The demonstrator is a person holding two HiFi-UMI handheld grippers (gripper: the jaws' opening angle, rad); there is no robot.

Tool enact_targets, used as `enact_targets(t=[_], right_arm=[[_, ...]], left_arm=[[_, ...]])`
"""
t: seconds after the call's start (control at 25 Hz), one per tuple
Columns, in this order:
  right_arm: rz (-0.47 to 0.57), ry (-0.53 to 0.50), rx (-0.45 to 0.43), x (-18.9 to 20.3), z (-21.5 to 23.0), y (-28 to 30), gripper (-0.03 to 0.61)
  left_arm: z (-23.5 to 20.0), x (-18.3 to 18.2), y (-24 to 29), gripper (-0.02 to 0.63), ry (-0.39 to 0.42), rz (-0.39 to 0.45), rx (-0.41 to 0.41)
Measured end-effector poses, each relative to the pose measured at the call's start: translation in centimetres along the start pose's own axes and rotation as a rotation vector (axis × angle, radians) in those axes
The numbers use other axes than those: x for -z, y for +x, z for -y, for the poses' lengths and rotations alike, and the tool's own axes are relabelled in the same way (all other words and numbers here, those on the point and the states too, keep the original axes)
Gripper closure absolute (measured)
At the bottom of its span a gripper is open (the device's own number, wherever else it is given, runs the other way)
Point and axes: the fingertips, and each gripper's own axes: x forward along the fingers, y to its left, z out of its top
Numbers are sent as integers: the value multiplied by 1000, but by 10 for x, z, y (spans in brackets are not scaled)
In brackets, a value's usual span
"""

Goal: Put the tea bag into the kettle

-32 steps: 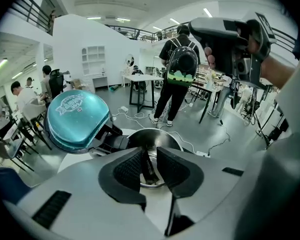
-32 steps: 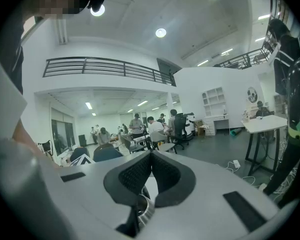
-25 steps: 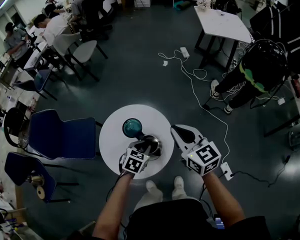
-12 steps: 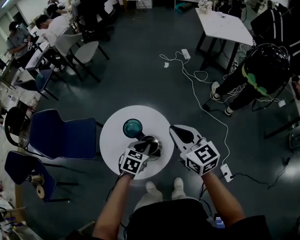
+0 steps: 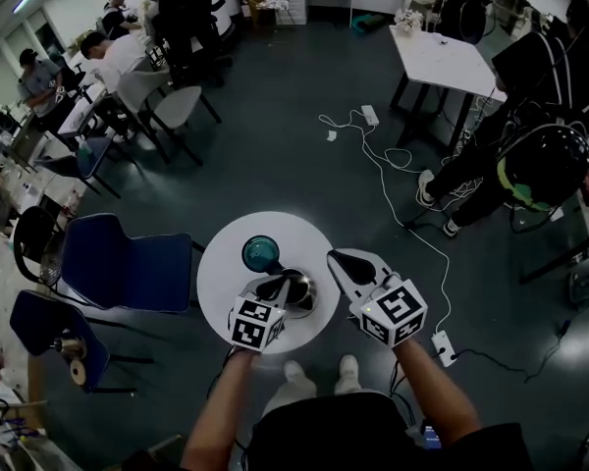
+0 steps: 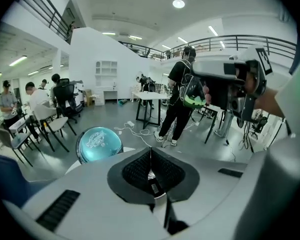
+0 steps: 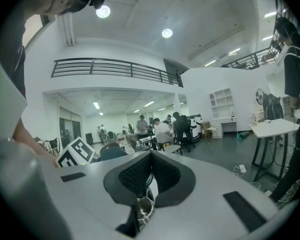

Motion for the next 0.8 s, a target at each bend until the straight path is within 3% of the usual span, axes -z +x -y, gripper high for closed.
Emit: enact_targets(t=[0.32, 0.8], right_arm=[[15, -50, -60, -10, -15, -13, 560], [31, -88, -139, -26, -24, -39, 560]], left_arm=[[23, -48, -35, 598, -47, 178, -43], [53, -87, -83, 598, -32, 333, -151]])
